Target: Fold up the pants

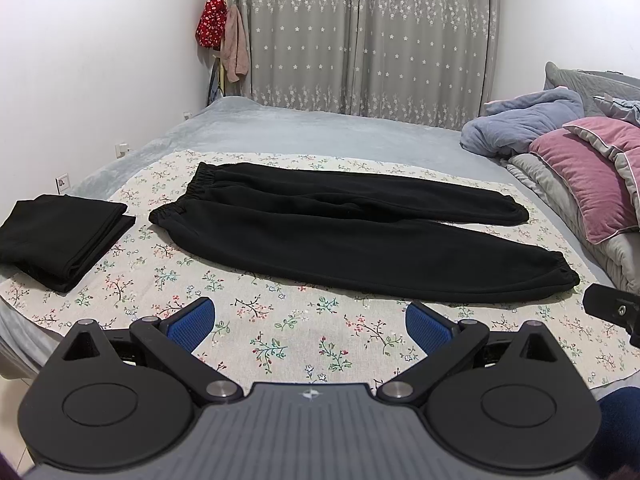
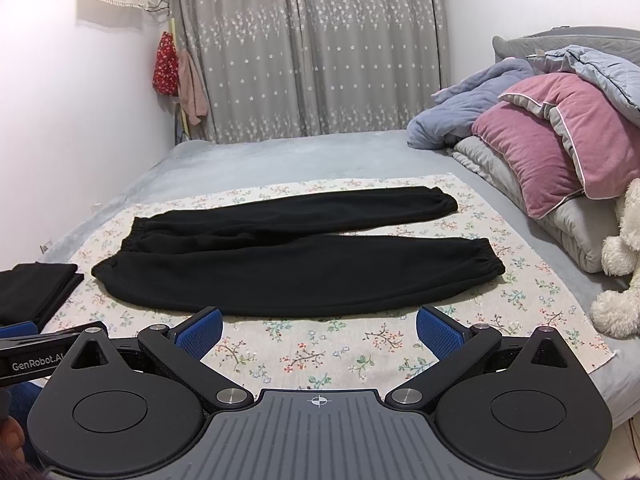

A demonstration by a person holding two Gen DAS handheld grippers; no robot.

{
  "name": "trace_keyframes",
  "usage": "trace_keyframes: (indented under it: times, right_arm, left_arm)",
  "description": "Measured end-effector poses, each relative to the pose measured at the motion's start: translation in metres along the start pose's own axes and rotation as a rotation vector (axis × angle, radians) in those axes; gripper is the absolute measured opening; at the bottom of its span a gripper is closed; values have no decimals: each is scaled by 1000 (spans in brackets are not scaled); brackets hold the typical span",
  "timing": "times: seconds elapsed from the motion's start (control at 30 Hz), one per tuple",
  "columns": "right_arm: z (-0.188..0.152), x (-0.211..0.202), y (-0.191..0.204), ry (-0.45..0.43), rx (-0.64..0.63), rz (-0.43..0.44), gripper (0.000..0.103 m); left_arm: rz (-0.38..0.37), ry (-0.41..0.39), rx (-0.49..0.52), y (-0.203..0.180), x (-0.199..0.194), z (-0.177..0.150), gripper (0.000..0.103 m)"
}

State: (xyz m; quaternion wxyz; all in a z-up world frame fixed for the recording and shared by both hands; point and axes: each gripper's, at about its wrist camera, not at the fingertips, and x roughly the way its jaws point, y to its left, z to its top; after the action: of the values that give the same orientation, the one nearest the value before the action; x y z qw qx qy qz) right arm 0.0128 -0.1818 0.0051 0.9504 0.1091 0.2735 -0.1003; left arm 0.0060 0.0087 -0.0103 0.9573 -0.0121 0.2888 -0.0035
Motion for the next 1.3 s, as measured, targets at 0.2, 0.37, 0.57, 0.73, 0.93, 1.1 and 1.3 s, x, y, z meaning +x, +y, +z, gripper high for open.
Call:
trace_keyframes:
  times: [0.2,0.37,0.57,0.73,0.93,1.1,1.3]
  right_arm:
    - [0,0,0,0,0,-1,103]
    - [0,0,1,1,0,-3,103]
    - [-1,0,1,1,-1,-2,103]
    - [-3,1,3,4,-1,-4,103]
    - [-6,9,3,13,-13,-3,103]
    - [-14,41,-17,64,13,-33,103]
    - [-15,88,-73,122,148,-125,103]
  left_arm:
    - [-1,2,1,0,0,-1,93]
    - [-1,3,1,0,0,-2,93]
    - [-2,3,1,0,0,-2,93]
    - [-1,5,2,-1,2,-4,93]
    - [-26,10,8,2,17,-1,93]
    - [-15,77,2,23,63,8,93]
    - [34,120,-159,82,115,36,93]
